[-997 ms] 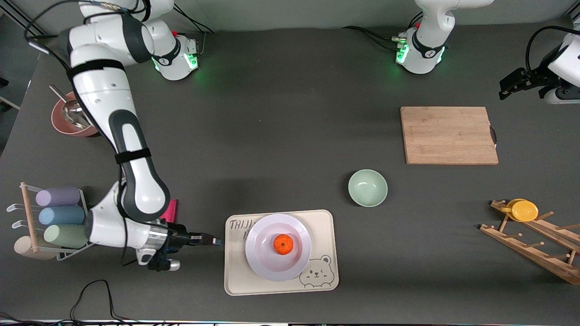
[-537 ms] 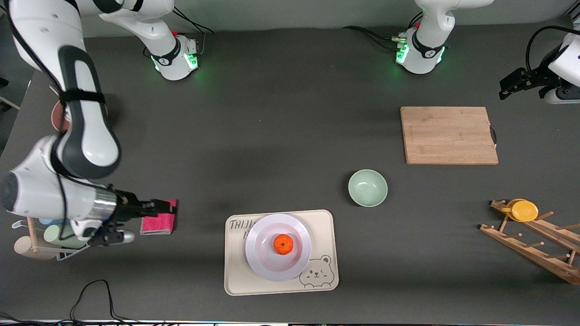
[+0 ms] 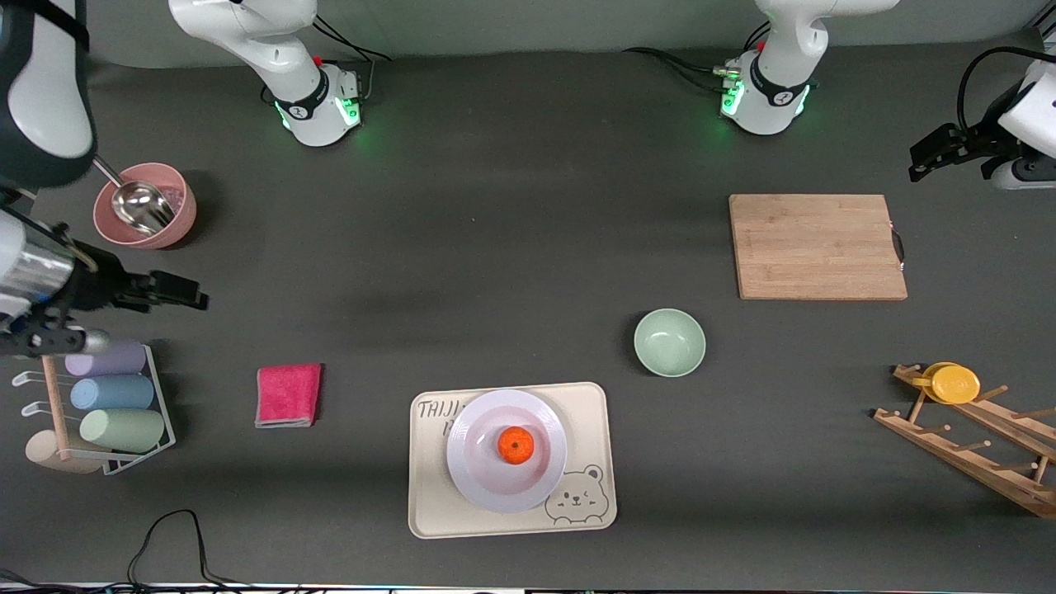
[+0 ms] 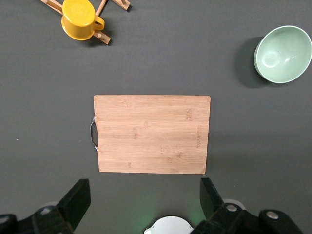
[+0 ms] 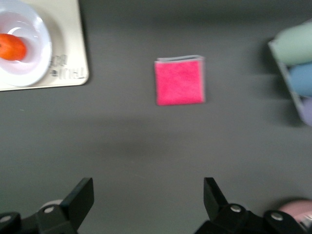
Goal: Place orange and plate with both arms
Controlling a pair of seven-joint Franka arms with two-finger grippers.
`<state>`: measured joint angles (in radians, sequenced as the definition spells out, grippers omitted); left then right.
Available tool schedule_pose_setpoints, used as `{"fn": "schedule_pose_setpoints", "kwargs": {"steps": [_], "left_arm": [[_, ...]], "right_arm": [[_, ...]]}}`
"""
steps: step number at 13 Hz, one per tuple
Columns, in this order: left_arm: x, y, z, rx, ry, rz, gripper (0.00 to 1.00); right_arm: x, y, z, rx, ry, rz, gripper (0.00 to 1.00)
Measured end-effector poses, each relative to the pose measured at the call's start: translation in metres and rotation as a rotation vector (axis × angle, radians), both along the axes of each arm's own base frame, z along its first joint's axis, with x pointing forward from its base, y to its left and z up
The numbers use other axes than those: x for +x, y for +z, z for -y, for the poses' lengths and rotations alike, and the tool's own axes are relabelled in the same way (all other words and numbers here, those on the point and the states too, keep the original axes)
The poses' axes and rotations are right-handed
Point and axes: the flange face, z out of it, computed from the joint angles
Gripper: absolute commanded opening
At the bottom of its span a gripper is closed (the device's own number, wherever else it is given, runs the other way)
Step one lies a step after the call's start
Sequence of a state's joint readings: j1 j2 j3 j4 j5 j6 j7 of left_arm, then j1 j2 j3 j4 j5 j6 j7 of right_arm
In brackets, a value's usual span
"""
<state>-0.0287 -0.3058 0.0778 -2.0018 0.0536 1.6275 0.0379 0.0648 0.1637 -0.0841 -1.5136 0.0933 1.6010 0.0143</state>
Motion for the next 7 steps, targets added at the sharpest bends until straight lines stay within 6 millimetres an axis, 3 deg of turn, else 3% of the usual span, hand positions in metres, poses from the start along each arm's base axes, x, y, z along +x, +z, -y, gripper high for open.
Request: {"fn": "schedule_pose_setpoints", "kwargs": {"steps": [3,7], "left_arm": [[0.0,0.001,0.0,0.0,0.0,0.002,1.0],[-0.005,0.01,0.0,0.0,-0.001,0.023,1.0]], "right_arm": [[-0.018,0.026,0.02,-0.072,-0.013,0.029,1.0],[-0.022,0.031,0.035,-0.087,-0.028,0.036,1.0]]}}
